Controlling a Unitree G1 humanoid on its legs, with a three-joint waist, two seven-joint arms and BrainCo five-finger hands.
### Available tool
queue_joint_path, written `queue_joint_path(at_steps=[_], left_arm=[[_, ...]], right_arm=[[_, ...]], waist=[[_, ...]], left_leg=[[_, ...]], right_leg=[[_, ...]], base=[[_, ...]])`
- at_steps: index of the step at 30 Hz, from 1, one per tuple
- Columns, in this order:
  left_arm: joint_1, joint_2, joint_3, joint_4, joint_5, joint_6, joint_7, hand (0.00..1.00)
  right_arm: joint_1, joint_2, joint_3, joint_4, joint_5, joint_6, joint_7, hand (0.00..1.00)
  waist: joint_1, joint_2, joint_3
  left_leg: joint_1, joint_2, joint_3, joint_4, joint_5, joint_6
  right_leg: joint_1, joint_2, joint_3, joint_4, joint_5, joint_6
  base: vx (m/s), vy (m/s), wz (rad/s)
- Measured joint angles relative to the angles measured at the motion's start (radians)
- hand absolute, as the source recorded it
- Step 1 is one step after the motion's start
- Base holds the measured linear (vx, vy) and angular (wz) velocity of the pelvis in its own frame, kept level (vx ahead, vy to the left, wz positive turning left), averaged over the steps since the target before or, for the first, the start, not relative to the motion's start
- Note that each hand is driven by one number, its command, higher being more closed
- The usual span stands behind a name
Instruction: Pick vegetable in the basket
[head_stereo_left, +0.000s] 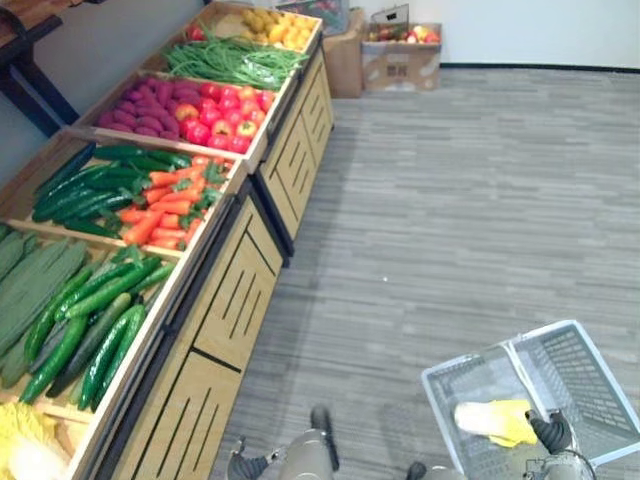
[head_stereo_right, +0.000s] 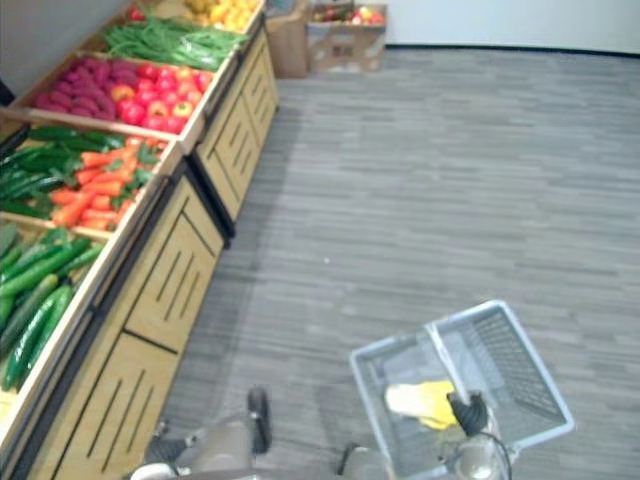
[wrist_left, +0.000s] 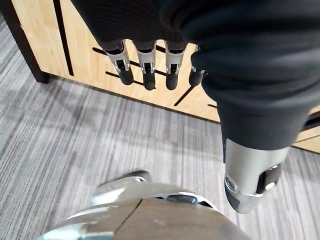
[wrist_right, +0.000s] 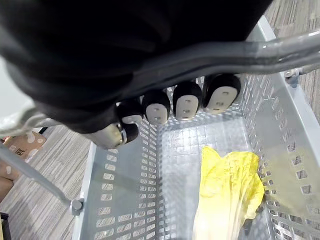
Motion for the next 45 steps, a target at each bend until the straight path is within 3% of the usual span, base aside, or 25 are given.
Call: queue_joint_path(at_steps=[1, 2, 3, 4, 6, 8, 10, 12, 13, 15, 16, 18, 21, 22, 24, 26, 27, 28, 29, 30, 31, 33, 35, 39, 45], left_arm=[[0.006, -0.003, 0.002, 0.0, 0.0, 0.0, 0.001, 0.0], [0.013, -0.003, 0.002, 0.004, 0.001, 0.001, 0.002, 0.0], [0.015, -0.002, 0.0, 0.004, 0.001, 0.001, 0.002, 0.0], [0.017, 0.02, 0.0, 0.004, 0.003, 0.001, 0.003, 0.0], [0.017, 0.042, -0.001, 0.007, 0.004, 0.0, 0.004, 0.0], [0.016, 0.058, -0.002, 0.044, 0.004, 0.001, 0.004, 0.0], [0.017, 0.059, -0.008, 0.044, 0.004, 0.002, 0.004, 0.0], [0.026, 0.072, -0.056, 0.042, 0.003, 0.002, 0.001, 0.0], [0.031, 0.083, -0.081, 0.041, 0.003, 0.002, 0.0, 0.0], [0.033, 0.092, -0.091, 0.04, 0.003, 0.002, -0.001, 0.0], [0.031, 0.099, -0.091, 0.039, 0.002, 0.001, -0.001, 0.0], [0.03, 0.1, -0.085, 0.037, 0.0, 0.001, -0.001, 0.0], [0.011, 0.07, -0.043, 0.039, 0.0, 0.002, -0.003, 0.0], [0.001, 0.053, -0.015, 0.038, 0.0, 0.002, -0.003, 0.0], [-0.006, 0.033, 0.018, 0.038, 0.0, 0.002, -0.002, 0.0], [-0.009, 0.013, 0.058, 0.034, 0.0, 0.002, -0.002, 0.0], [-0.012, 0.01, 0.071, 0.034, 0.0, 0.002, -0.002, 0.0], [-0.018, 0.006, 0.072, 0.035, 0.0, 0.003, -0.003, 0.0], [-0.027, -0.024, 0.081, 0.03, 0.001, 0.001, -0.003, 0.0], [-0.028, -0.045, 0.098, 0.019, -0.001, -0.001, -0.002, 0.0], [-0.03, -0.048, 0.105, 0.018, -0.002, 0.0, 0.0, 0.0], [-0.034, -0.066, 0.128, 0.002, -0.009, 0.001, 0.002, 0.0], [-0.034, -0.064, 0.128, -0.001, -0.04, 0.002, 0.002, 0.0], [-0.042, -0.062, 0.115, 0.001, -0.04, 0.004, 0.017, 0.0], [-0.041, -0.04, 0.111, 0.046, -0.04, 0.024, 0.032, 0.0]], right_arm=[[0.0, -0.001, 0.008, 0.0, 0.0, 0.0, 0.0, 1.0], [0.0, 0.002, 0.024, 0.005, -0.002, 0.0, -0.001, 1.0], [0.0, 0.008, 0.031, 0.009, -0.002, 0.0, -0.001, 1.0], [-0.001, 0.028, 0.048, 0.026, -0.004, -0.001, 0.001, 1.0], [-0.006, 0.042, 0.062, 0.049, -0.009, -0.005, 0.007, 1.0], [-0.017, 0.041, 0.055, 0.093, -0.009, -0.009, 0.008, 1.0], [-0.04, 0.033, 0.038, 0.121, -0.009, -0.013, 0.007, 1.0], [-0.069, 0.015, 0.036, 0.159, -0.009, -0.009, 0.006, 1.0], [-0.075, 0.015, 0.038, 0.161, -0.009, -0.007, 0.006, 1.0], [-0.074, 0.014, 0.039, 0.159, -0.009, -0.011, 0.004, 1.0], [-0.073, 0.016, 0.039, 0.159, -0.008, -0.013, 0.004, 1.0], [-0.072, 0.023, 0.035, 0.159, -0.005, -0.016, 0.004, 1.0], [-0.059, 0.028, -0.002, 0.155, 0.001, -0.014, 0.004, 1.0], [-0.049, 0.036, -0.025, 0.155, 0.001, -0.008, 0.003, 1.0], [-0.029, 0.05, -0.053, 0.155, 0.001, 0.003, 0.002, 1.0], [0.012, 0.064, -0.078, 0.155, 0.002, 0.019, 0.001, 1.0], [0.041, 0.076, -0.09, 0.156, 0.002, 0.028, 0.002, 1.0], [0.052, 0.078, -0.099, 0.158, 0.002, 0.038, 0.003, 1.0], [0.08, 0.082, -0.127, 0.162, 0.007, 0.041, -0.001, 1.0], [0.074, 0.075, -0.152, 0.182, 0.021, 0.041, -0.005, 1.0], [0.07, 0.075, -0.159, 0.196, 0.035, 0.041, -0.006, 1.0], [0.063, 0.077, -0.185, 0.247, 0.045, 0.04, -0.007, 1.0], [0.056, 0.083, -0.216, 0.276, 0.075, 0.04, -0.008, 1.0], [0.015, 0.06, -0.269, 0.316, 0.11, 0.032, -0.022, 1.0], [-0.098, 0.035, -0.287, 0.341, 0.118, 0.009, -0.029, 1.0]], waist=[[0.003, 0.002, -0.001], [0.017, -0.004, -0.006], [0.024, -0.007, -0.014], [0.027, -0.051, -0.036], [0.027, -0.09, -0.061], [0.022, -0.109, -0.105], [0.019, -0.105, -0.106], [0.006, -0.087, -0.085], [-0.002, -0.088, -0.079], [-0.007, -0.085, -0.074], [-0.012, -0.081, -0.071], [-0.032, -0.077, -0.068], [-0.046, -0.059, -0.05], [-0.044, -0.053, -0.046], [-0.034, -0.052, -0.039], [-0.028, -0.049, -0.029], [-0.025, -0.051, -0.031], [-0.029, -0.052, -0.031], [-0.023, -0.009, -0.044], [-0.014, 0.007, -0.051], [-0.015, 0.01, -0.052], [-0.019, 0.02, -0.059], [-0.036, 0.017, -0.058], [-0.031, 0.017, -0.059], [-0.023, 0.031, -0.074]], left_leg=[[0.003, 0.008, 0.0, -0.022, 0.008, 0.004], [0.019, 0.013, 0.016, -0.01, 0.092, 0.008], [0.026, 0.003, 0.026, 0.004, 0.118, 0.02], [0.012, -0.024, 0.046, 0.055, 0.097, 0.048], [-0.007, -0.05, 0.062, 0.114, 0.034, 0.064], [-0.007, -0.083, 0.076, 0.165, -0.023, 0.107], [0.029, -0.096, 0.086, 0.161, -0.054, 0.125], [0.145, -0.109, 0.097, 0.124, -0.096, 0.15], [0.191, -0.113, 0.103, 0.118, -0.112, 0.157], [0.277, -0.119, 0.114, 0.077, -0.128, 0.162], [0.32, -0.122, 0.113, 0.052, -0.133, 0.161], [0.352, -0.122, 0.099, 0.035, -0.14, 0.161], [0.389, -0.122, 0.054, 0.031, -0.169, 0.14], [0.39, -0.12, 0.031, 0.043, -0.188, 0.125], [0.39, -0.111, -0.002, 0.083, -0.235, 0.102], [0.404, -0.086, -0.061, 0.133, -0.302, 0.06], [0.412, -0.067, -0.108, 0.151, -0.332, 0.026], [0.413, -0.038, -0.15, 0.15, -0.343, 0.008], [0.411, 0.011, -0.221, 0.106, -0.319, 0.001], [0.392, 0.034, -0.264, 0.073, -0.238, -0.013], [0.381, 0.042, -0.282, 0.067, -0.207, -0.009], [0.318, 0.073, -0.315, 0.037, -0.074, 0.009], [0.267, 0.093, -0.239, 0.046, 0.009, 0.015], [0.241, 0.096, 0.199, 0.066, 0.037, 0.036], [0.207, 0.036, 0.157, -0.118, 0.111, 0.001]], right_leg=[[0.015, -0.002, 0.014, -0.001, -0.014, 0.018], [0.041, -0.017, 0.048, -0.004, -0.033, 0.045], [0.053, -0.029, 0.068, -0.013, -0.033, 0.045], [0.059, -0.058, 0.107, -0.035, -0.025, 0.052], [0.047, -0.096, 0.147, -0.036, 0.014, 0.05], [0.022, -0.124, 0.204, 0.021, 0.087, 0.055], [-0.05, -0.135, 0.243, 0.186, 0.148, 0.086], [-0.176, -0.156, 0.262, 0.532, 0.342, 0.104], [-0.221, -0.162, 0.254, 0.649, 0.337, 0.101], [-0.312, -0.142, 0.222, 0.787, 0.29, 0.03], [-0.358, -0.113, 0.194, 0.794, 0.223, 0.027], [-0.397, -0.07, 0.147, 0.68, 0.153, 0.014], [-0.406, -0.03, 0.134, 0.344, 0.159, 0.019], [-0.403, -0.026, 0.168, 0.195, 0.172, 0.028], [-0.399, -0.031, 0.238, 0.06, 0.176, 0.035], [-0.376, -0.044, 0.285, 0.007, 0.176, 0.036], [-0.372, -0.05, 0.287, 0.041, 0.201, 0.07], [-0.381, -0.032, 0.274, 0.103, 0.223, 0.072], [-0.406, -0.008, 0.197, 0.205, 0.167, 0.039], [-0.42, -0.015, 0.133, 0.265, 0.125, 0.007], [-0.418, -0.023, 0.104, 0.276, 0.11, -0.006], [-0.371, -0.056, -0.039, 0.268, 0.084, -0.03], [-0.301, -0.081, -0.149, 0.235, 0.076, -0.046], [-0.194, -0.107, -0.293, 0.182, 0.071, -0.053], [-0.192, -0.072, -0.344, 0.047, 0.108, -0.002]], base=[[0.46, 0.384, -0.45], [0.41, 0.353, -0.49], [0.49, 0.424, -0.54], [0.43, 0.306, -0.27], [0.42, 0.292, -0.14], [0.46, 0.349, -0.08], [0.35, 0.285, -0.09], [0.38, 0.321, 0.02], [0.35, 0.23, 0.02], [0.25, 0.122, -0.07], [0.17, 0.054, -0.01], [0.28, 0.003, 0.26], [0.26, -0.081, 0.43], [0.25, -0.124, 0.52], [0.31, -0.226, 0.53], [0.36, -0.35, 0.75], [0.4, -0.46, 0.92], [0.61, -0.642, 1.54], [0.62, -0.605, 1.63], [0.5, -0.489, 1.53], [0.42, -0.462, 1.38], [0.37, -0.436, 1.74], [0.2, -0.25, 1.94], [0.06, -0.115, 1.43], [-0.08, 0.065, 0.54]])
